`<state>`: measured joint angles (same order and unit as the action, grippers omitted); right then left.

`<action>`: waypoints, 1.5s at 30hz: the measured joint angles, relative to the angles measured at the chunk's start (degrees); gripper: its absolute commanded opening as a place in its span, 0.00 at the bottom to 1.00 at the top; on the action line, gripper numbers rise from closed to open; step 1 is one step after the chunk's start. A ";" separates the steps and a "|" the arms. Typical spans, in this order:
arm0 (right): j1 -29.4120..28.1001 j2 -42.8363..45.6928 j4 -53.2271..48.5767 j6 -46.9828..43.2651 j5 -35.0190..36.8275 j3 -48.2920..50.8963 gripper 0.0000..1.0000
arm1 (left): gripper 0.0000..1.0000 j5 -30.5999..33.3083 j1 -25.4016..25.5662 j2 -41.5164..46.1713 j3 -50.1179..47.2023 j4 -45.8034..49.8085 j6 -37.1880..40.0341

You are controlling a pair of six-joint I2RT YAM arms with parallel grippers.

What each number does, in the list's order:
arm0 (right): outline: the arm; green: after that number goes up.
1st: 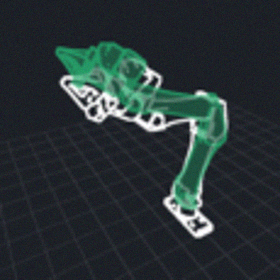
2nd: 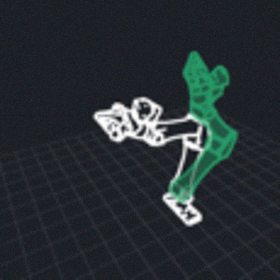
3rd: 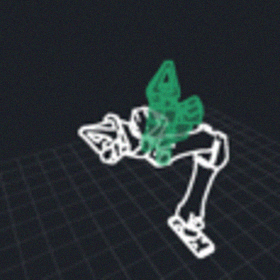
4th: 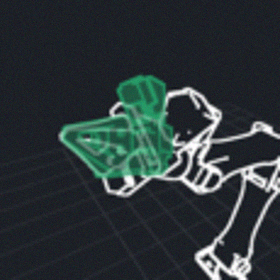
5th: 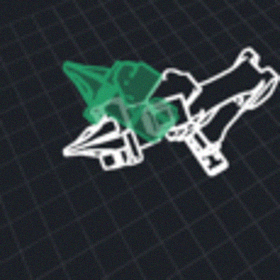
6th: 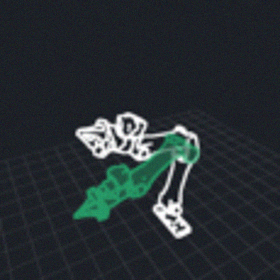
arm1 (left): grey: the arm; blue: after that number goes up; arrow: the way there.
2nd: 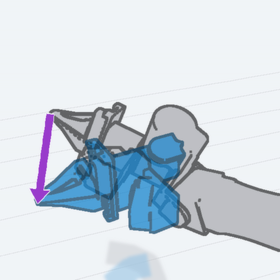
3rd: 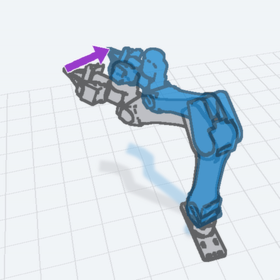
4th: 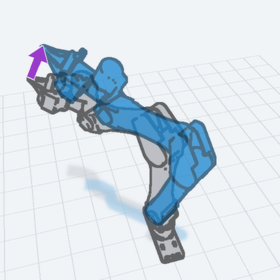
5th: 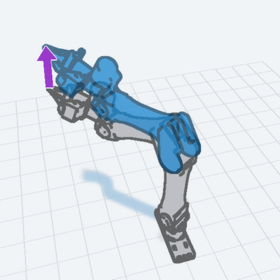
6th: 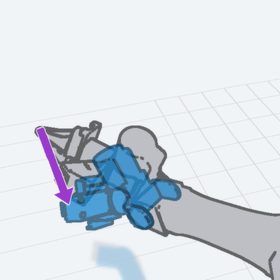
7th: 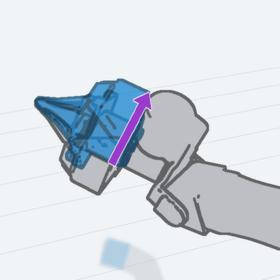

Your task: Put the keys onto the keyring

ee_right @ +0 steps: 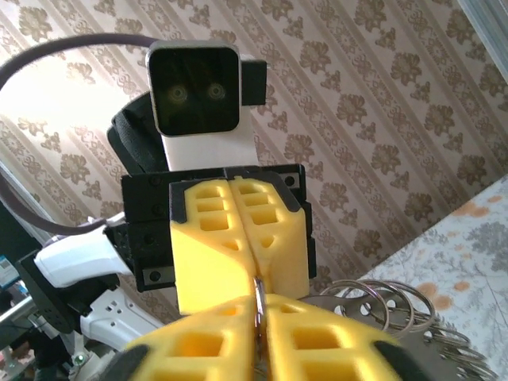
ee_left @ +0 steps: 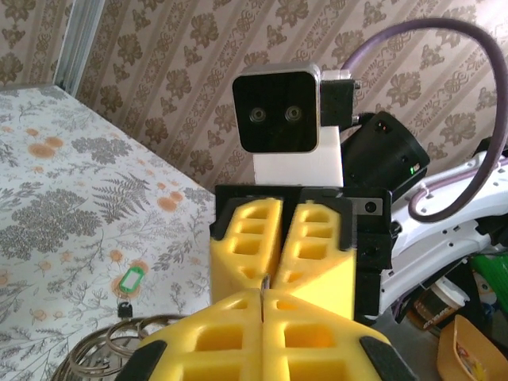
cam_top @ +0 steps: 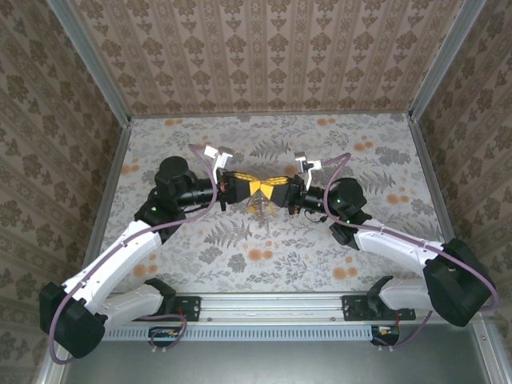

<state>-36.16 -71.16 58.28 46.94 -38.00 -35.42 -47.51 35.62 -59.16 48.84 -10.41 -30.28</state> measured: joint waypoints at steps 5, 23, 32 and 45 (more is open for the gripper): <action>-0.39 8.04 -14.62 -6.14 0.28 -0.48 0.48 | 0.00 -1.79 0.90 -0.04 2.29 6.71 5.79; 3.96 18.27 -57.57 -29.11 -4.55 -10.51 0.41 | 0.00 -7.41 2.60 -6.54 19.47 37.48 33.00; 2.10 14.47 -59.12 -33.86 -7.15 -14.69 0.37 | 0.00 -8.26 2.69 -8.74 19.93 38.77 34.86; 1.38 12.31 -61.53 -38.45 -7.28 -15.28 0.37 | 0.00 -9.35 3.41 -9.42 21.42 39.65 35.15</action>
<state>-34.79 -58.85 -3.25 8.49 -45.28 -50.70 -56.86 39.03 -68.58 70.26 29.23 4.86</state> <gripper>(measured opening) 0.376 0.046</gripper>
